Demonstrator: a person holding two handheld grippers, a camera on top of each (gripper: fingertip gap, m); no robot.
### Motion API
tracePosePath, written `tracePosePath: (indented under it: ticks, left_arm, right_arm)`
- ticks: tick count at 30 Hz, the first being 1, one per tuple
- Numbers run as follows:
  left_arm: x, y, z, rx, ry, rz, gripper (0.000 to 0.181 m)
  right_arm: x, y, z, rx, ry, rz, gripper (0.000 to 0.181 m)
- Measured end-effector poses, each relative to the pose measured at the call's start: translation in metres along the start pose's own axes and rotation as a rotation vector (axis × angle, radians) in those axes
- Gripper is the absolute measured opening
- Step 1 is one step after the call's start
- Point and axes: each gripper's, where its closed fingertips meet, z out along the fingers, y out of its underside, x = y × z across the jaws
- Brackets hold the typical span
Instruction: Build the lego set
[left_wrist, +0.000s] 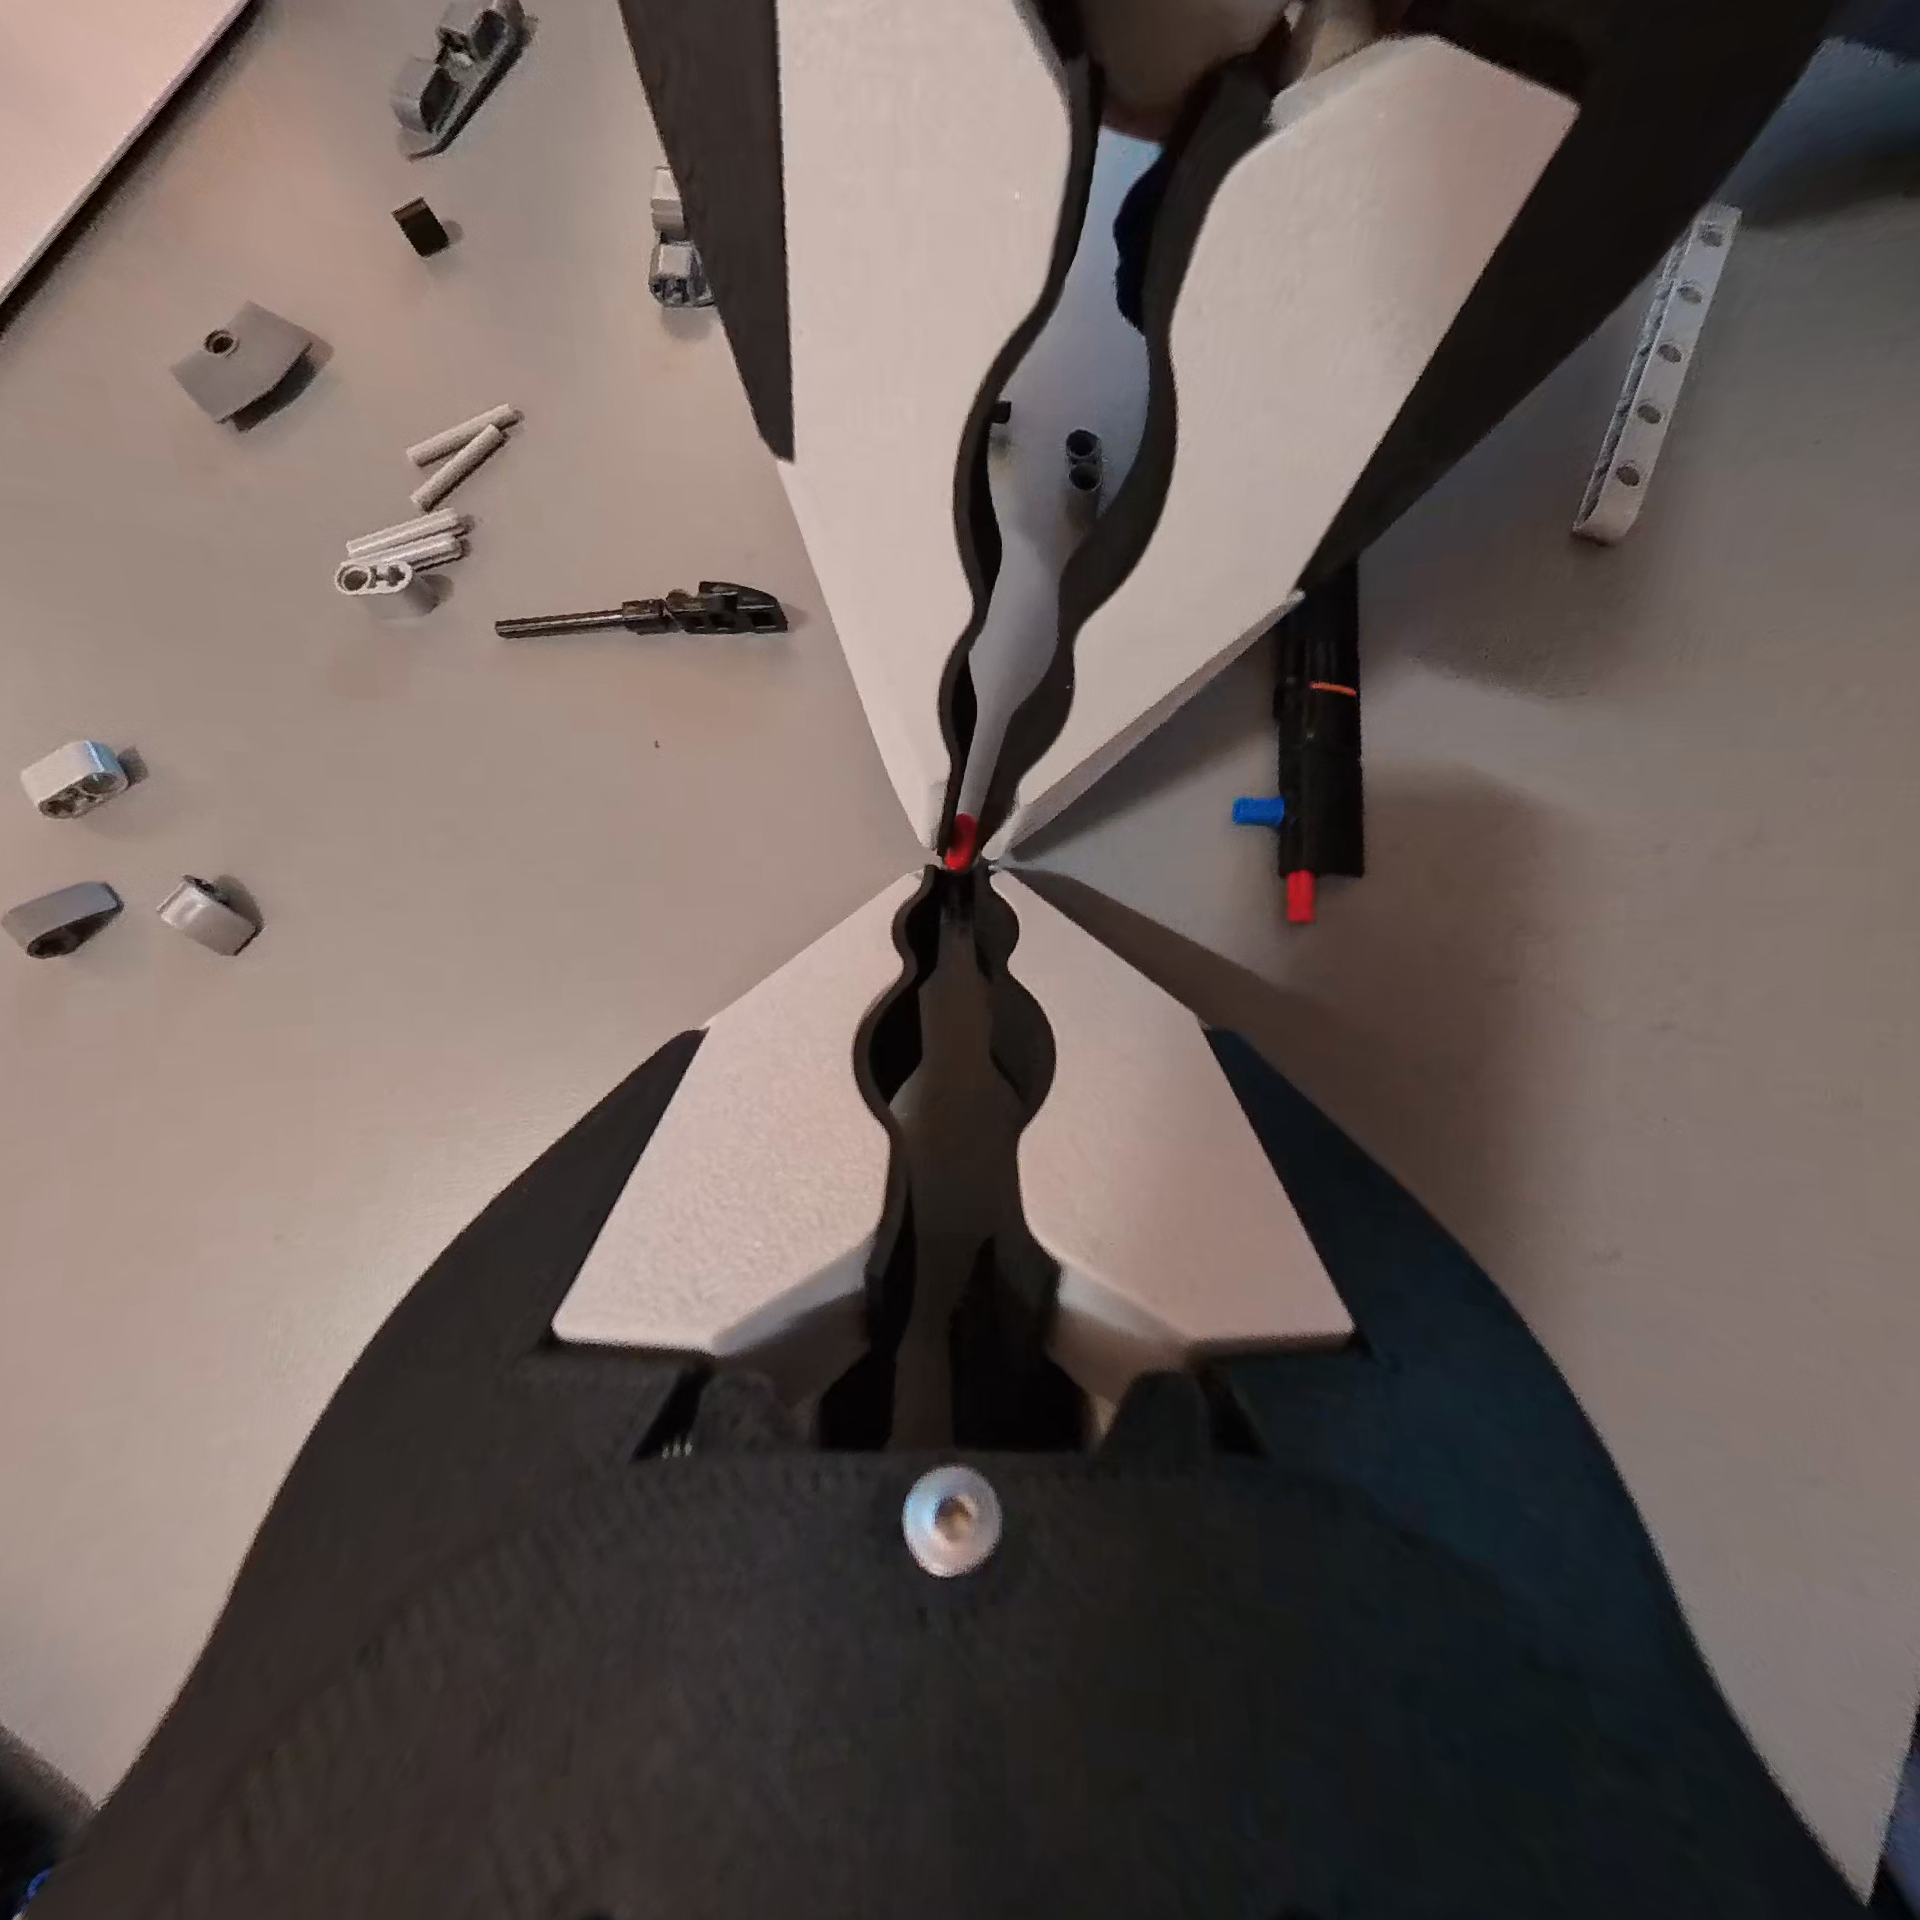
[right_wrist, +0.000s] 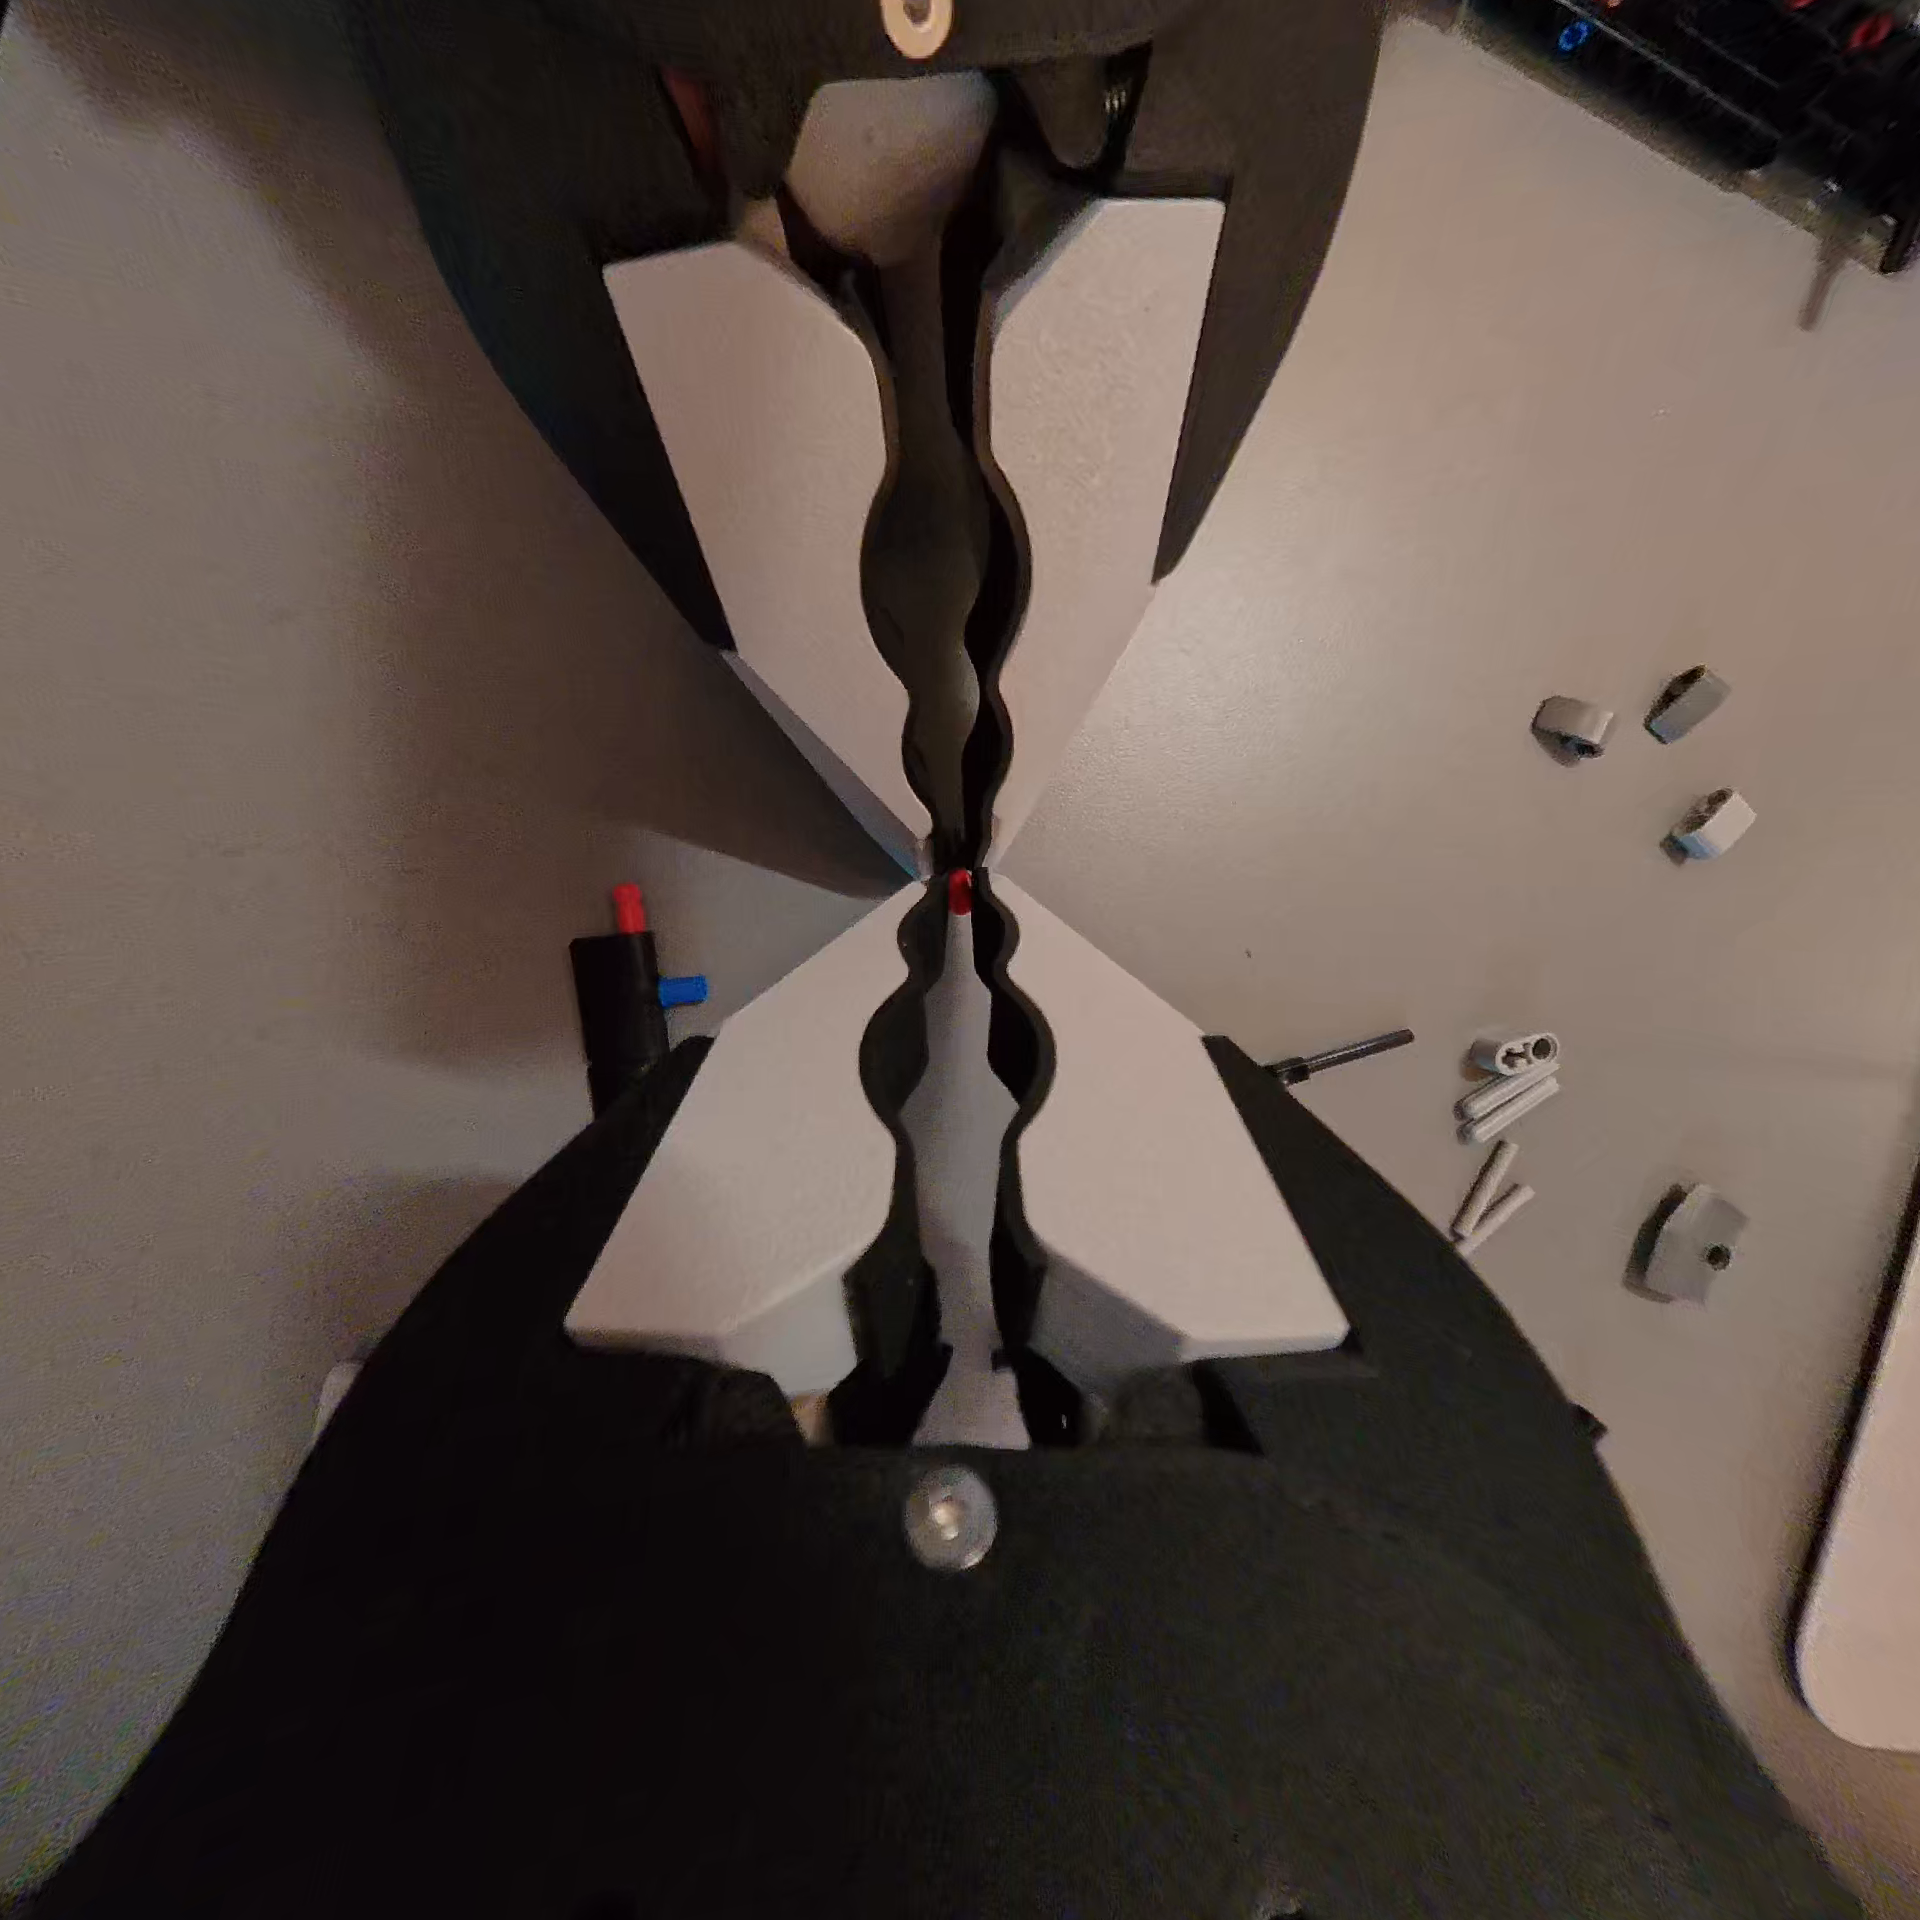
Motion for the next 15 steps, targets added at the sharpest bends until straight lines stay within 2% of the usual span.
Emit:
tracePosePath:
  ticks: [7,15]
  left_arm:
    - [0.0003,-0.0003,0.0001,0.007,-0.002,0.003,0.005]
    - [0.001,-0.0034,-0.0036,0.03,-0.034,0.022,0.021]
  right_arm:
    - [-0.0005,-0.0011,0.0004,0.002,-0.009,0.011,0.002]
    - [0.0011,-0.0047,-0.0068,0.092,-0.014,0.078,0.002]
